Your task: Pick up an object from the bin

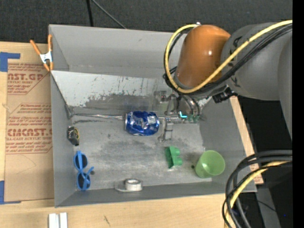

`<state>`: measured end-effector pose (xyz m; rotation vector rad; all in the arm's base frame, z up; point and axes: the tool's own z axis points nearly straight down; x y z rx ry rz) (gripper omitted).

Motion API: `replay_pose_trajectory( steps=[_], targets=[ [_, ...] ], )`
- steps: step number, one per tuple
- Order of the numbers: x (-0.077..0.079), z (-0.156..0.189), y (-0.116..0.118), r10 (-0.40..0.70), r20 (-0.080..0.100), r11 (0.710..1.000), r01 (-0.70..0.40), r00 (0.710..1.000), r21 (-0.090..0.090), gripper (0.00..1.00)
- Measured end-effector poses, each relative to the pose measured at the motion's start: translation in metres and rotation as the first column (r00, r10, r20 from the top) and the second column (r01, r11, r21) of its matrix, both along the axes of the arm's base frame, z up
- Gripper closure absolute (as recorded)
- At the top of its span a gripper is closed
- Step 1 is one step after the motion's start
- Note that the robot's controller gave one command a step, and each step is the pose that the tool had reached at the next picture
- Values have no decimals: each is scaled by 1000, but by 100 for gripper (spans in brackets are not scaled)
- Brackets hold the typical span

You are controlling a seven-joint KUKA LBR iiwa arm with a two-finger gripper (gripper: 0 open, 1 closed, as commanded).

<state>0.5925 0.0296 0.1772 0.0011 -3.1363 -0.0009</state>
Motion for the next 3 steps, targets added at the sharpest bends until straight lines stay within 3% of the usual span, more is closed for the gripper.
replay_pose_trajectory(
  steps=[1, 2, 3],
  targets=[
    [-3, -106, 15, -193, 15, 981, 193, 981, 7, 0],
    [-2, -103, 14, -193, 18, 981, 193, 981, 5, 100],
    [-10, 47, 15, -166, 16, 986, 166, 986, 3, 100]
  ],
)
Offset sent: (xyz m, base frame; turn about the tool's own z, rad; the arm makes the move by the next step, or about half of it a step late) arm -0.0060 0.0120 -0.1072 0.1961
